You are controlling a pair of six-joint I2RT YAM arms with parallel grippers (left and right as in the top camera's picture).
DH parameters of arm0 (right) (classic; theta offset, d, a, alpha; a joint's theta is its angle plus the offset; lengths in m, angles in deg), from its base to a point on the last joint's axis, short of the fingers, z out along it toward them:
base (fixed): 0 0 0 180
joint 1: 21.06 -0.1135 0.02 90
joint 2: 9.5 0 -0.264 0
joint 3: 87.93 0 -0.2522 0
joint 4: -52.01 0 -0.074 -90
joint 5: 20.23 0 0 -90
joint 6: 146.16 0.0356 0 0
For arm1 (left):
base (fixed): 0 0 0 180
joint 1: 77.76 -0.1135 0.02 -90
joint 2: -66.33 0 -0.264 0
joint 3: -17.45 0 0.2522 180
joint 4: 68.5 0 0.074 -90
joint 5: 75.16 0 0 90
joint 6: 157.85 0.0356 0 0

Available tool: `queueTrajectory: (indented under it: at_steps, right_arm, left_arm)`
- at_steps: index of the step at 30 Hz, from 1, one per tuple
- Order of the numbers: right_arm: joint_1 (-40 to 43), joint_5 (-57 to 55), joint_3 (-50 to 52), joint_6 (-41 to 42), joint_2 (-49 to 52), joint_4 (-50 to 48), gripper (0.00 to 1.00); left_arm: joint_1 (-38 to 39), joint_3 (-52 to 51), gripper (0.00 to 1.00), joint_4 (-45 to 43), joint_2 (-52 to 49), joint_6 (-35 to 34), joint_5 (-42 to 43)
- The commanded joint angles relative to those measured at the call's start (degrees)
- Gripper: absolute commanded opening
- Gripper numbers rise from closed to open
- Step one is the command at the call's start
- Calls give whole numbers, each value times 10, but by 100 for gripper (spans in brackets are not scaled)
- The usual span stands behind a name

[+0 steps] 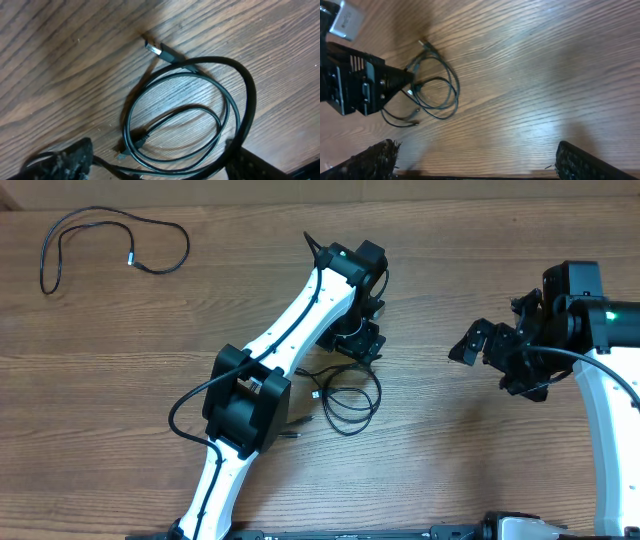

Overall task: Untangle cables
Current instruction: 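Move the left gripper to the central cable bundle and lower onto it, then grasp a cable strand with the left gripper and lift it upward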

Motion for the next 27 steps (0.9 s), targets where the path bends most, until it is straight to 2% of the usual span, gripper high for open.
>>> queueTrajectory:
  at_steps: [1,6,7,9,15,19,20,27]
  right_arm:
    - [3,-16,2,-5,-3,1,100]
    - [3,-16,2,-5,-3,0,100]
    - [3,-16,2,-5,-3,0,100]
    - [3,-16,2,-5,-3,2,100]
    - [3,-16,2,-5,-3,11,100]
    - [3,-16,2,-5,-3,12,100]
    - [3,-16,2,-5,-3,12,100]
    - [3,-16,2,-5,-3,18,100]
  left_arm:
    - [6,-2,82,5,-8,21,6]
    - [13,-2,82,15,-8,66,20]
    - [14,-2,77,14,-8,68,20]
    - [15,-2,57,11,-8,67,21]
    - [15,-2,47,9,-8,67,21]
    - [15,-2,7,8,-8,62,21]
    - [15,-2,4,9,-8,54,21]
    - [8,37,4,36,-8,-15,24]
